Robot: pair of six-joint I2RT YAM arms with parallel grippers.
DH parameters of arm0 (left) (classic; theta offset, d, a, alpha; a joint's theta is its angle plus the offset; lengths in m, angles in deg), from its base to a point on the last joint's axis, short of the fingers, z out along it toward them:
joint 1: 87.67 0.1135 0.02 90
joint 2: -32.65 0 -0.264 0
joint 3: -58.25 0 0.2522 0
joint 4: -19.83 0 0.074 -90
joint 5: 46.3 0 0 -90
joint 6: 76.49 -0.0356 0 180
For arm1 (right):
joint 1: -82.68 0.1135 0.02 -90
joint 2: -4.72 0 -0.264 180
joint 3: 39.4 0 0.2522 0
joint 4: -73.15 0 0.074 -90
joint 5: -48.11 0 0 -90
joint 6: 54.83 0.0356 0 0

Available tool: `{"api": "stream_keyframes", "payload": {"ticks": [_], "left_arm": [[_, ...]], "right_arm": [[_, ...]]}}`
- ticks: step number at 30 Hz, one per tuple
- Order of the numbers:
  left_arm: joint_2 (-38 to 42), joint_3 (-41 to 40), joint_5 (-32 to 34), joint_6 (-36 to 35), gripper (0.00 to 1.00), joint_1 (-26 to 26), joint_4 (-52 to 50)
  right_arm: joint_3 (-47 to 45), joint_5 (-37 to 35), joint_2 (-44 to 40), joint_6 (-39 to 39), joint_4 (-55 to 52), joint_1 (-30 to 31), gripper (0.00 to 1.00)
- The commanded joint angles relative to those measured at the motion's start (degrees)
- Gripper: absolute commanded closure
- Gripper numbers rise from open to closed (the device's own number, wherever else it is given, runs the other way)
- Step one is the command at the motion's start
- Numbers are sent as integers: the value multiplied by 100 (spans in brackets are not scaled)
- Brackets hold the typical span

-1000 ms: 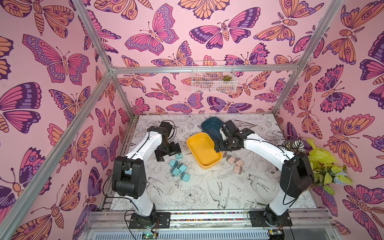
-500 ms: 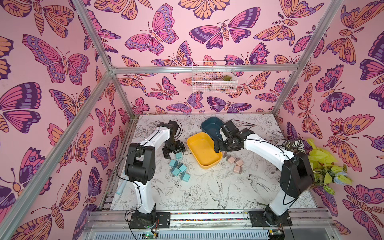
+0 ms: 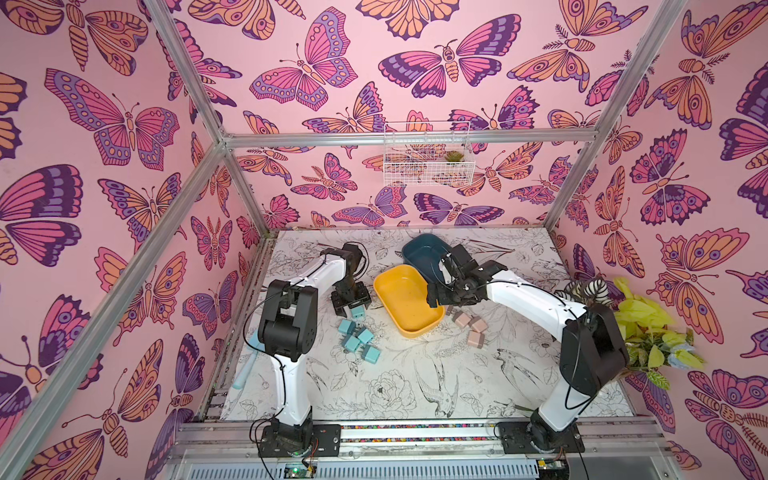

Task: Place the plugs by color into the storage box
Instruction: Pick up the plug from the center of the board.

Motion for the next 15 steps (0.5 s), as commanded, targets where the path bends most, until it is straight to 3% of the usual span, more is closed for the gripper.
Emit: {"api": "stream_keyframes", "payload": {"ticks": [1, 7, 10, 15], "left_arm": [[-155, 11, 122, 106, 35, -15, 70], [-269, 86, 115, 76, 36, -26, 106], [-320, 115, 131, 43, 45, -21, 108], [-408, 93, 213, -61, 46, -46, 97]], "right_arm": [[-82, 92, -109, 9, 11, 7, 4], [-116, 76, -148, -36, -21, -1, 3], [-111, 102, -153, -45, -18, 7, 3], [-169, 249, -127, 11, 52, 3, 3]]}}
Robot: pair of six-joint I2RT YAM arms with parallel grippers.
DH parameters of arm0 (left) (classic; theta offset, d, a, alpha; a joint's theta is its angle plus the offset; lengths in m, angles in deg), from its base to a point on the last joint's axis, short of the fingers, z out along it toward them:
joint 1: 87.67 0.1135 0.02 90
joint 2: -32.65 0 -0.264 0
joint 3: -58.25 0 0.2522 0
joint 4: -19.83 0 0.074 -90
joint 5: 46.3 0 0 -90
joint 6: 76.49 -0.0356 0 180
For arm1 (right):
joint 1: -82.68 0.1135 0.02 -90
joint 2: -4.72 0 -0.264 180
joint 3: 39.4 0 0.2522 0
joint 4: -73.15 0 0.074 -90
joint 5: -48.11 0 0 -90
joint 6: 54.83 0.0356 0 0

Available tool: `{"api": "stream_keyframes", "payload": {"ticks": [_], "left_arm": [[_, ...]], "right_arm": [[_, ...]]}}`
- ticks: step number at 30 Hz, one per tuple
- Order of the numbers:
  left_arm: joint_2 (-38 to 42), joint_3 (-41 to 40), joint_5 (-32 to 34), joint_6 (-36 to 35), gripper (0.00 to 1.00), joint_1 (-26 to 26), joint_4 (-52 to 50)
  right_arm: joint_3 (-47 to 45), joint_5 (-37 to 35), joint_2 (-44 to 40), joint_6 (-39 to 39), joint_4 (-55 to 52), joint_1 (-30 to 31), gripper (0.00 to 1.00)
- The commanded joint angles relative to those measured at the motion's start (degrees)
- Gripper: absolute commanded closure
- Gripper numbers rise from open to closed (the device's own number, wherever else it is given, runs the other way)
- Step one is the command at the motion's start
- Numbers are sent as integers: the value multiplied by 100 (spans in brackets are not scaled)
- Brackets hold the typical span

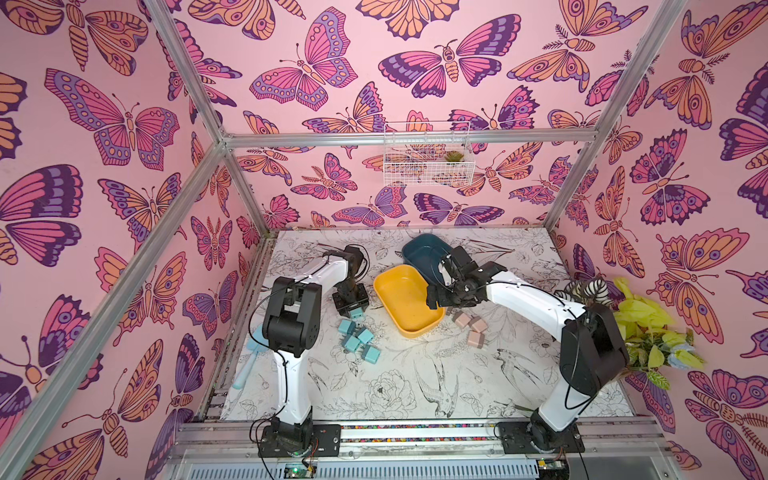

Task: Place the plugs by color into the storage box
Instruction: Pick up the plug from the center of the board, then adjust the storage box at the center of the board.

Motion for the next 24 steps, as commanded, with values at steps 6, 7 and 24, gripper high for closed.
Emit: {"api": "stream_keyframes", "payload": {"ticks": [6, 7, 24], "left_arm": [[-76, -23, 317, -293, 50, -41, -60], [-61, -19, 353, -332, 50, -41, -62], [-353, 341, 625, -593, 41, -91, -64]], "right_arm": [[-229, 237, -127, 78, 128, 25, 3], [-242, 243, -127, 74, 129, 25, 3], [-300, 187, -128, -21, 68, 77, 3]]}}
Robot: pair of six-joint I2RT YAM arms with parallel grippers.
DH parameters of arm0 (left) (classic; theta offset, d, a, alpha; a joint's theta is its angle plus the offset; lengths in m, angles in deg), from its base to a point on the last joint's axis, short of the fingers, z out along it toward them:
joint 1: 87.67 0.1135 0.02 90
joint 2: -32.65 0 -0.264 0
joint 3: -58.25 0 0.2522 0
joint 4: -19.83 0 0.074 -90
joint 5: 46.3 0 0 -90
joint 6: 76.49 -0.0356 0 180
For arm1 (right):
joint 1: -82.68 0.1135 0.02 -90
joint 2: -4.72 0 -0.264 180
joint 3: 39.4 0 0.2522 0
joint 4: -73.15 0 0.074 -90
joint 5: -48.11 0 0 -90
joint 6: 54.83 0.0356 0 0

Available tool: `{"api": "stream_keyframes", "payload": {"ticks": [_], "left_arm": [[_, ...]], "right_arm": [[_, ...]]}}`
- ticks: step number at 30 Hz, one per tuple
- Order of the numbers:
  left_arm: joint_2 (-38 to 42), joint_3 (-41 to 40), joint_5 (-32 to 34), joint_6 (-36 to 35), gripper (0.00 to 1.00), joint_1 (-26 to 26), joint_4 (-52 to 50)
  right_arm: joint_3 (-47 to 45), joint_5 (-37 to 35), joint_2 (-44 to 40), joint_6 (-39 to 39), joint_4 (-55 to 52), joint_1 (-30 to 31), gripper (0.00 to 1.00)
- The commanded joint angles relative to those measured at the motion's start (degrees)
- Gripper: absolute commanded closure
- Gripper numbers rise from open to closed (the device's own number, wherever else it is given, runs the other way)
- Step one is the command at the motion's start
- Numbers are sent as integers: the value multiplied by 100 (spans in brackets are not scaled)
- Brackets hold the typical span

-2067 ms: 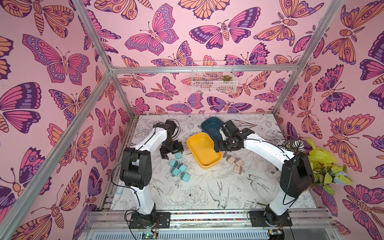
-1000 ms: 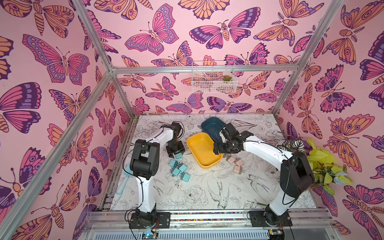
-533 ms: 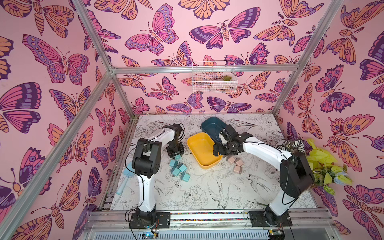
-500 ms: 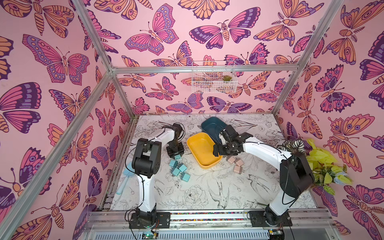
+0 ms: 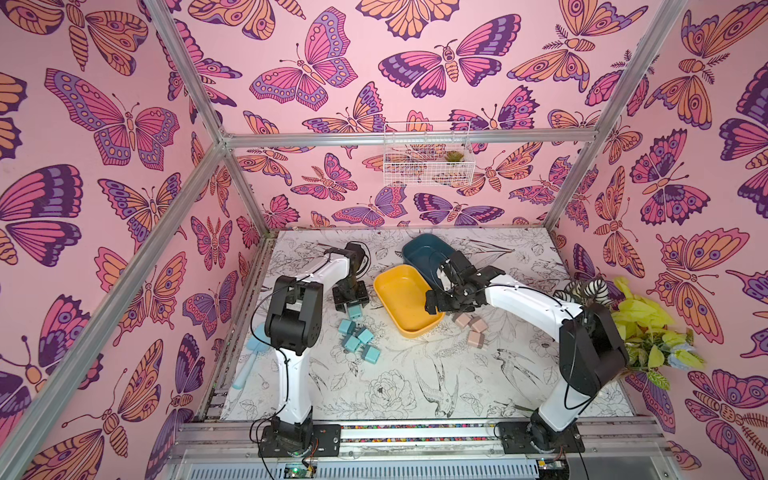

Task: Place the plugs by color into the storage box
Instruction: Adjust the storage box at the center of the board.

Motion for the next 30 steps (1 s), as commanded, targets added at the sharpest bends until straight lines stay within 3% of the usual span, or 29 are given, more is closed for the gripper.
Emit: {"api": "stream_keyframes", "payload": {"ticks": [1, 6, 30], "left_arm": [[-225, 49, 170, -79, 43, -68, -68], [-270, 14, 225, -146, 50, -87, -77], [546, 128, 186, 38, 54, -52, -416]], "right_arm": [[-48, -41, -128, -22, -55, 43, 3], [-60, -40, -122, -29, -51, 38, 3], [13, 375, 310, 155, 169, 350, 3]]}}
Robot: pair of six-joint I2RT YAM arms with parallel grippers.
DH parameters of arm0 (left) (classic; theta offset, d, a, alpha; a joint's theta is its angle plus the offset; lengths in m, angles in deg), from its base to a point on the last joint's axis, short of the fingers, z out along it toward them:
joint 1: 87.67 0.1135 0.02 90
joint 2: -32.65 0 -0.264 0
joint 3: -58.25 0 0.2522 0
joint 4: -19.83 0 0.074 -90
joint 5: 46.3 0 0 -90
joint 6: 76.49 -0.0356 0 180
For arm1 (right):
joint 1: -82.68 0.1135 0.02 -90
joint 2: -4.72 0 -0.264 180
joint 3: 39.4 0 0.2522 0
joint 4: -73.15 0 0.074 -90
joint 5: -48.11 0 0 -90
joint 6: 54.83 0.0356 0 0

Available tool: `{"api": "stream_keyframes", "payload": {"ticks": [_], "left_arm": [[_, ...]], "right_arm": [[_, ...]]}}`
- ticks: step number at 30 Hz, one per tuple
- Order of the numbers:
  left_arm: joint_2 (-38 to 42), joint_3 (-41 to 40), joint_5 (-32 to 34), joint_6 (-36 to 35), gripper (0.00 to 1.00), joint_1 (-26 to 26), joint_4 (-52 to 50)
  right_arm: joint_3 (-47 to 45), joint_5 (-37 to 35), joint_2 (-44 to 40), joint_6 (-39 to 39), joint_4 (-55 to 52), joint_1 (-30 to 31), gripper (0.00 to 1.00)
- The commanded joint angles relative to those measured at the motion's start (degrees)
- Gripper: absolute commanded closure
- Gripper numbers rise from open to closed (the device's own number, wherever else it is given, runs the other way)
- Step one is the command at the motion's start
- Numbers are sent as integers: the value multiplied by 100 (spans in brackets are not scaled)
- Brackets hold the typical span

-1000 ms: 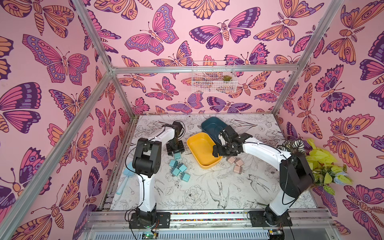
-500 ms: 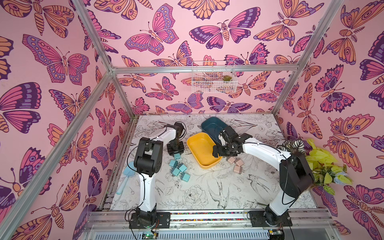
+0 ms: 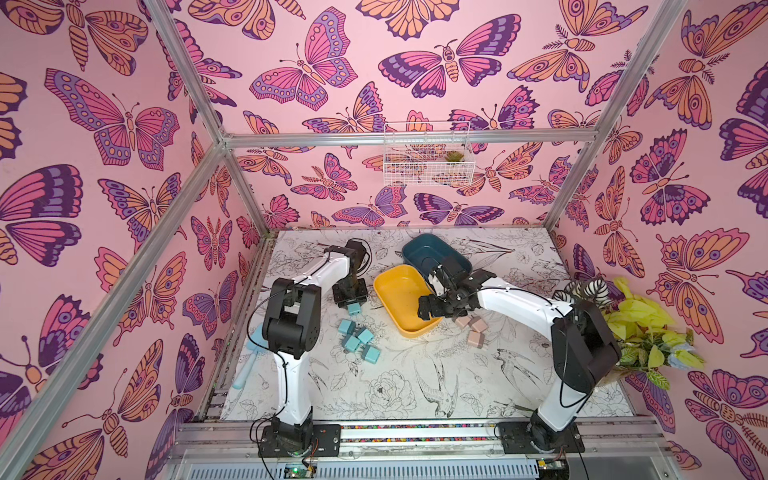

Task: Place the plugs by color into the storage box
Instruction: Adjust the storage box at the center of the board.

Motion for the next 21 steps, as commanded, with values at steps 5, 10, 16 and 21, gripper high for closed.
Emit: {"api": "stream_keyframes", "payload": {"ticks": [5, 10, 16, 21], "left_arm": [[315, 357, 1, 35, 54, 18, -506], [416, 807, -24, -13, 54, 14, -755], [274, 1525, -181, 56, 54, -1, -1030], [-19, 2171, -219, 147, 54, -140, -1175]], "right_arm": [[77, 179, 144, 123, 35, 179, 3], [120, 263, 216, 158, 77, 330, 3], [94, 298, 155, 212, 152, 352, 3], [69, 64, -10, 174, 52, 353, 3]]}}
